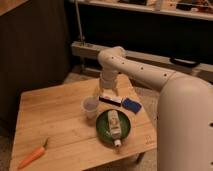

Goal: Pick up the ceramic cup

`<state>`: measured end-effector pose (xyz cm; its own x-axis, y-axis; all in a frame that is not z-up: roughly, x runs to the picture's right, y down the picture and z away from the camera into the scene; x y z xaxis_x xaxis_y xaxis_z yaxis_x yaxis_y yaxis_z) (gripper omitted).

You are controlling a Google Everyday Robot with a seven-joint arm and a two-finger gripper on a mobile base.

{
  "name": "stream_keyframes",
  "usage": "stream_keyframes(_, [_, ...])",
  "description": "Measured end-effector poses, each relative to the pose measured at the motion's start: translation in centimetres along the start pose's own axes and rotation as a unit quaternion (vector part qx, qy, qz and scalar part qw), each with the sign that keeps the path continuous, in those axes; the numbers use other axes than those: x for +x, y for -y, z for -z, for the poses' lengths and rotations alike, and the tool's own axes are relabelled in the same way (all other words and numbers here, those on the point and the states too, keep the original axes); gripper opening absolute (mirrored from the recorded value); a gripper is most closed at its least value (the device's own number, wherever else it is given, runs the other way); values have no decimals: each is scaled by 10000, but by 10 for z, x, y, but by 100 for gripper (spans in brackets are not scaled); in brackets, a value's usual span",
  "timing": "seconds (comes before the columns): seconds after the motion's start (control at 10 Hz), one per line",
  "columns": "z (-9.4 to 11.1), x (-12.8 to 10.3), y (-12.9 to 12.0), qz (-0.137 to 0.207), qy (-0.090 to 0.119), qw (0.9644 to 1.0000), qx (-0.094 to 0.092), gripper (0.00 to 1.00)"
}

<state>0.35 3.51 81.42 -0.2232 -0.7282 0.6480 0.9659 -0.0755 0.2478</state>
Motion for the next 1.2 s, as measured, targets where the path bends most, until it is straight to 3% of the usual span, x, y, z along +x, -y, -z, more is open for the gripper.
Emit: stream_keyframes(1.2, [-32,22,22,-43,208,9997,-94,77])
